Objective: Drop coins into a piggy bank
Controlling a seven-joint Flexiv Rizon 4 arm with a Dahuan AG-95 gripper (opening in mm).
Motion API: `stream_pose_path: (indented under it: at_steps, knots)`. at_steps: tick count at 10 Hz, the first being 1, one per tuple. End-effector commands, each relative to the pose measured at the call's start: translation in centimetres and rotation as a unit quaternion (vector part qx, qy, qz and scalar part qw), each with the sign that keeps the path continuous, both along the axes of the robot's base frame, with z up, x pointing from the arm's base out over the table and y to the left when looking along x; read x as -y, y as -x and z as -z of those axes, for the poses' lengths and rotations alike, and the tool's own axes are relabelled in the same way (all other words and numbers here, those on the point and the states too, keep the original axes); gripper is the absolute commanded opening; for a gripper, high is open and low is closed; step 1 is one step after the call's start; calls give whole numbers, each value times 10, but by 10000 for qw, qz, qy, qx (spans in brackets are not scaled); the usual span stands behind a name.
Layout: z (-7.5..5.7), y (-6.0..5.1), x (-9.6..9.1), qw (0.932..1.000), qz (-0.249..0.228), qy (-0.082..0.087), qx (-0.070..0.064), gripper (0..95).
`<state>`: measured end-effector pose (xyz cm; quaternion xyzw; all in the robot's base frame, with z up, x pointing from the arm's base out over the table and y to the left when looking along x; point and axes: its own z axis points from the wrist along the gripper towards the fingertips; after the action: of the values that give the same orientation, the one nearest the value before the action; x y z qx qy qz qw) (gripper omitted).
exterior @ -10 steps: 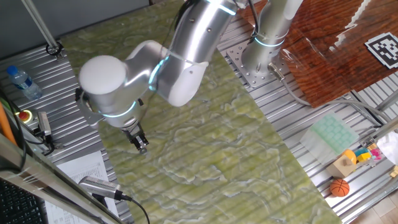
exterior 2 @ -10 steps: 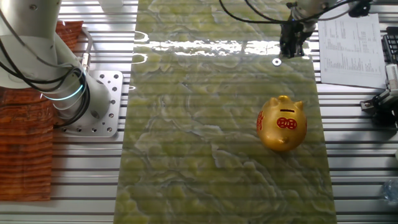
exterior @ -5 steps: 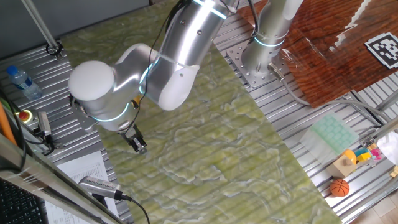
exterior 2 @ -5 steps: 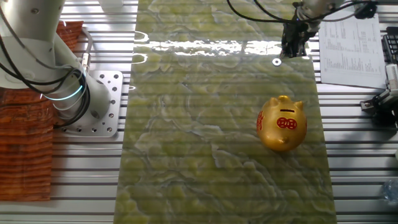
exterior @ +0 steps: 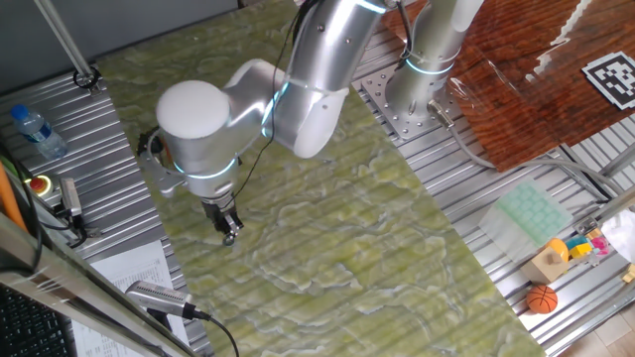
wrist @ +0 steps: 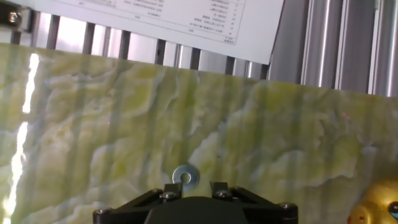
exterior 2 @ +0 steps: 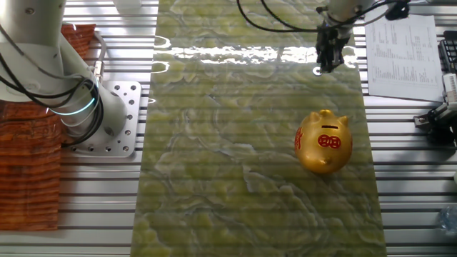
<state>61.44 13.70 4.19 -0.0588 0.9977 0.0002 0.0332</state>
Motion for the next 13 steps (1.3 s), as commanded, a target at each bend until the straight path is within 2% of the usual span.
stream_pose_path:
  at_steps: [1,4,5,13]
  knots:
    - [2,-1,-1,9998,135,-19,-168,570]
    - [3,-6,-5,9996,219,-20,-171,570]
    - [4,-8,-6,9996,217,-14,-190,380]
    - [7,-9,-7,9997,161,-12,-202,380]
